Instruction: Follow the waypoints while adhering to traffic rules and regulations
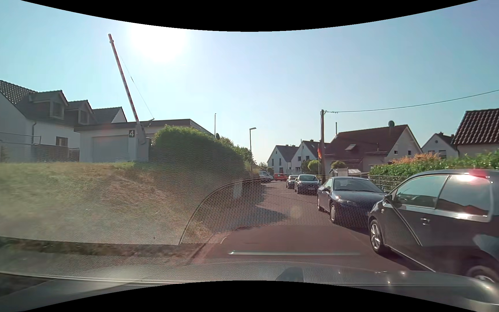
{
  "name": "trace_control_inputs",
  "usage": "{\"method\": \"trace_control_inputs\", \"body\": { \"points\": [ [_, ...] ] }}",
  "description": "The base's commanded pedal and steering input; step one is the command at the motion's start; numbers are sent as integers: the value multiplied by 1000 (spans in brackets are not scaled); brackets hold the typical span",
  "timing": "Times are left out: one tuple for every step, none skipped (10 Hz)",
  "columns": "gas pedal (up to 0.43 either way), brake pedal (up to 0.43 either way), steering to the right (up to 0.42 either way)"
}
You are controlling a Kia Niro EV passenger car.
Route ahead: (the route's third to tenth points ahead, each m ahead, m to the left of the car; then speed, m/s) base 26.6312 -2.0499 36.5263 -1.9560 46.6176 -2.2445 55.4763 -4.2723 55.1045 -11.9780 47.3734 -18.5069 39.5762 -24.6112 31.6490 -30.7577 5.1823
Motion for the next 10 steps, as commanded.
{"method": "trace_control_inputs", "body": {
  "points": [
    [189,0,55],
    [189,0,42],
    [189,0,25],
    [189,0,14],
    [177,0,3],
    [157,0,-3],
    [130,0,-5],
    [118,0,-5],
    [79,0,-5],
    [67,0,-5]
  ]
}}
